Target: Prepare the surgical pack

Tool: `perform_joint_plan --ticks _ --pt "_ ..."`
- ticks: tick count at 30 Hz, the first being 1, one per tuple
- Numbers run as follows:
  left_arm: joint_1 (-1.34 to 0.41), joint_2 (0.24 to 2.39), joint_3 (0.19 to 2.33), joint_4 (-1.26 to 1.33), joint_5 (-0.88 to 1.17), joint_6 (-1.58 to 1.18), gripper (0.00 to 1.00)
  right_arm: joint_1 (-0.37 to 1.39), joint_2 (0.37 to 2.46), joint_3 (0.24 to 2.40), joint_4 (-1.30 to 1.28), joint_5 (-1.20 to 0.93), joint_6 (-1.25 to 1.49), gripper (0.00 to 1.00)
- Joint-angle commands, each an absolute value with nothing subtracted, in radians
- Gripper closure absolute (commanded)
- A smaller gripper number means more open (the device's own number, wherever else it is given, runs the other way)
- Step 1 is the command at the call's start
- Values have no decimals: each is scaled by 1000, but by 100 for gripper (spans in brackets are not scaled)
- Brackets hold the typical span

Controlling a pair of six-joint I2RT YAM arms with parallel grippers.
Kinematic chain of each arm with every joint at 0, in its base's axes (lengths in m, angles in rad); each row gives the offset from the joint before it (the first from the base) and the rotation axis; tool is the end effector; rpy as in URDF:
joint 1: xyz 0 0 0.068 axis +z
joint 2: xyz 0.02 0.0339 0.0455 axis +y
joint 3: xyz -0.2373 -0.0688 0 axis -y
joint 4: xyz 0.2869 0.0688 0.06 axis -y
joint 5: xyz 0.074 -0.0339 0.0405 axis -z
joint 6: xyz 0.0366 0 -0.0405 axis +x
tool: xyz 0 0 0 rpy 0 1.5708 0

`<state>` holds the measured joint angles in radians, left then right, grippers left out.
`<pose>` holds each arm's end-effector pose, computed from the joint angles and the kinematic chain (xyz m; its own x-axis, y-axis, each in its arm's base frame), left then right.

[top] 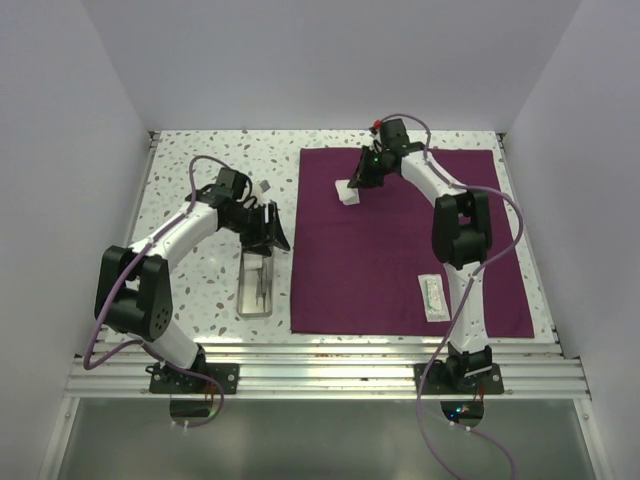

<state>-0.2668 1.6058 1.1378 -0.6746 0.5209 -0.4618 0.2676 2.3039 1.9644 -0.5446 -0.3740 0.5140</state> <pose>0.3380 -0.1113 0.1786 -0.9763 -0.1338 -0.1700 -0.0078 0.8071 -0.5903 0.5151 0.1551 0.1673 -0.8803 0.2332 -0.4132 -0.0422 0.8289 0.5577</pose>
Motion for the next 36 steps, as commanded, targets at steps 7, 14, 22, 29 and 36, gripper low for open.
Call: perform_joint_plan --ticks 7,14,22,29,36 --pt "-267 1563 1129 -650 540 -479 36 256 2330 1951 -489 -347 531 100" --pt "-268 1569 1137 -657 541 -472 36 258 2318 1931 -462 -305 529 100" --pt "-267 1572 1140 -661 543 -462 36 259 2313 1887 -402 -284 560 100" --pt "-268 1578 1141 -666 543 -456 36 259 2306 1875 -371 -265 568 100" --pt "-267 1588 1152 -664 546 -451 35 259 2307 1882 -356 -258 575 100"
